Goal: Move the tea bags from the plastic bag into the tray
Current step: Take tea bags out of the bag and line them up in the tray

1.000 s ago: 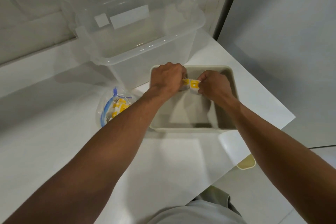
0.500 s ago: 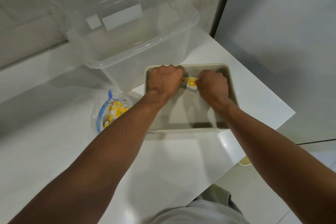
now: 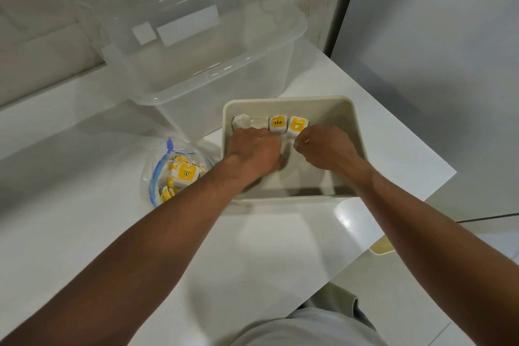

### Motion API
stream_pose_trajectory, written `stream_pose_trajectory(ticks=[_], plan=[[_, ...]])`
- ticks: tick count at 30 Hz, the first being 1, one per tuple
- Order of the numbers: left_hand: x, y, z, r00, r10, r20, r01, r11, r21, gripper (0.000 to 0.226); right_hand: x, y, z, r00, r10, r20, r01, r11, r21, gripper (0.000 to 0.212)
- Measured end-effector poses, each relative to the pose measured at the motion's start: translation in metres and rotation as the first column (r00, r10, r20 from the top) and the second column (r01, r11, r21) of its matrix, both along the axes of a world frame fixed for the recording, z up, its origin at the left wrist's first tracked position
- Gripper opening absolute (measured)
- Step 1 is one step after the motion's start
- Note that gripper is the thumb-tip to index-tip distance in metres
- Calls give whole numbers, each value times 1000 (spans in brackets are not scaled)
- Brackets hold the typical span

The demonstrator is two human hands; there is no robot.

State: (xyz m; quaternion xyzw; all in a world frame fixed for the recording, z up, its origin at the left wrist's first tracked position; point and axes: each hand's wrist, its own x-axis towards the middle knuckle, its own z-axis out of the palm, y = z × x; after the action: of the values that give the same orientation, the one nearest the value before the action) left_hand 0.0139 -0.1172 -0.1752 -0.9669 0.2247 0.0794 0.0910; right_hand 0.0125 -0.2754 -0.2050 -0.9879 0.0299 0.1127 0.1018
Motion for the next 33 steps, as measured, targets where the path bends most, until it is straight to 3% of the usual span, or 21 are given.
stream_pose_trajectory(ticks=[5,15,33], plan=[[-3,-1,-1,996,32,-77,-30,999,31,33,3,4,-6,999,30,-16,-31,999,-39,32],[2,-1,-10,993,66,-97,-69,997,-26,58,4,6,9,1000,-8,-18,8,1000,-11,35],[-2,-2,-7,998,40,-56,-43,998,-43,55,4,7,3,999,52,1,-52,999,2,34]])
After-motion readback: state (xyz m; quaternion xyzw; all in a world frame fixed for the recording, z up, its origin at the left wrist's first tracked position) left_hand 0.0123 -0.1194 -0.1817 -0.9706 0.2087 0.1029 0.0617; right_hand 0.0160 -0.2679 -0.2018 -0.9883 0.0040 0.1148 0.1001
